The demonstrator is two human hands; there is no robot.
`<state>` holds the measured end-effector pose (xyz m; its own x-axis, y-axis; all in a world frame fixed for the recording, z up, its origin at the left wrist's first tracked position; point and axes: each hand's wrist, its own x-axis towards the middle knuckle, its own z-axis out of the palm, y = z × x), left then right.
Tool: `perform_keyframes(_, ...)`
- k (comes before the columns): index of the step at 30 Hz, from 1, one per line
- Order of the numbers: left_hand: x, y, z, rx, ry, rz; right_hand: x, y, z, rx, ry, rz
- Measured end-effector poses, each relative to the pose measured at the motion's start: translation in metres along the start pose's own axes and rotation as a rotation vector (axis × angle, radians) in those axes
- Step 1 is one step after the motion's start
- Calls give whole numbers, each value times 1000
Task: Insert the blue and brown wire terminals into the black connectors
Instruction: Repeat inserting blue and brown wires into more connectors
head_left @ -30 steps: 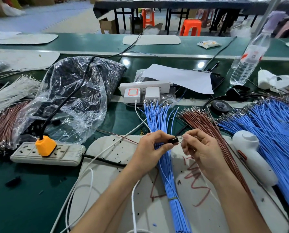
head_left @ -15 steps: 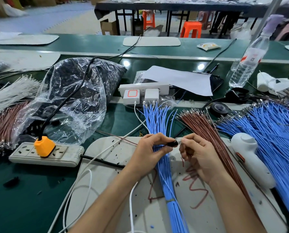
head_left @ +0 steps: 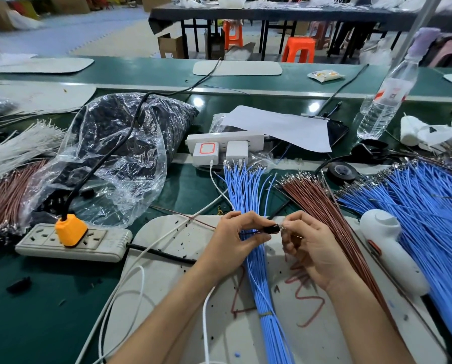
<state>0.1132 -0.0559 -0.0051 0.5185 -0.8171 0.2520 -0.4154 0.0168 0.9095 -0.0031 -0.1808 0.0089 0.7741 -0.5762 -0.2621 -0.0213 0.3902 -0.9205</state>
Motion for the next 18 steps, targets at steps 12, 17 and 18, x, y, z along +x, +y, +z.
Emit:
perform_keyframes(12,-1,1,0,122,3,27,-2,-2,-2,-160,-36,-93)
perform_keyframes(17,-1,4,0,43,20,10,-5,-6,-1,12,-78,-3)
perform_keyframes(18,-1,4,1,51,14,14,-5,-6,0,13,-76,25)
